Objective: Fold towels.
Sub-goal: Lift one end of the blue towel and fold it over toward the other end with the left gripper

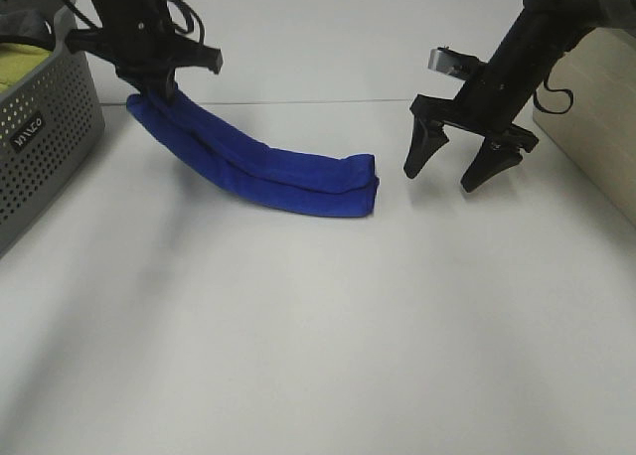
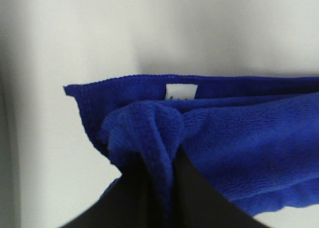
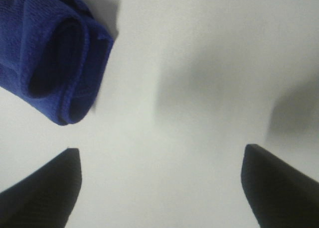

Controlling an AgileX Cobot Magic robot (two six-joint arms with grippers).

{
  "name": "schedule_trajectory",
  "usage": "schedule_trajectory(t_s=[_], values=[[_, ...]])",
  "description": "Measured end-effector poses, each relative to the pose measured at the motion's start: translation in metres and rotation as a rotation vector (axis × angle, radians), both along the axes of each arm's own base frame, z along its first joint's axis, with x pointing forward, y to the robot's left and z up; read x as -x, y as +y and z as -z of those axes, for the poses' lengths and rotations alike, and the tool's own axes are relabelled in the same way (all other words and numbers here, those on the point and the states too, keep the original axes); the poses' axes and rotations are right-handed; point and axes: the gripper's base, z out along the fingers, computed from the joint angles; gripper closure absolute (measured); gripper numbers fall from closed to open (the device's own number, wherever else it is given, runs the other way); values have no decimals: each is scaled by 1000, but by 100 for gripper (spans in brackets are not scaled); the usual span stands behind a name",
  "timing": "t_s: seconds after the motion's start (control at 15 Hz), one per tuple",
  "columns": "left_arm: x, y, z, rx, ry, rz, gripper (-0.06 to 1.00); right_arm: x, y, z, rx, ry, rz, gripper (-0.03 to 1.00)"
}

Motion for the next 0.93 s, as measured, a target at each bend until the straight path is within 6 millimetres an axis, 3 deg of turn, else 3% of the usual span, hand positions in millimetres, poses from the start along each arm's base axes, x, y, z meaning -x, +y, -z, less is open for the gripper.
schedule_trajectory(t_s=[0.13,0.2,0.27,0.33,0.4,0.6,0.8,0.93], values=[[4,-15,-27,112,-12,9,87,0,1,0,-13,1,5,13],[9,-30,-32,205,7,26,87,0,2,-1,-25,3,10,13],[9,-30,-32,205,7,26,87,0,2,-1,-25,3,10,13],[21,-70,-23,330,70,71,87,0,3,-1,-33,4,13,13],[23,-84,-15,353,77,68,87,0,3,-1,-36,4,14,13],[20,-104,10,393,74,18,87,0,3,-2,-41,4,16,13],[15,-109,39,423,110,-59,86,0,4,-2,-46,5,17,13],[13,-112,46,458,119,-102,73,0,4,-2,-46,5,17,13]])
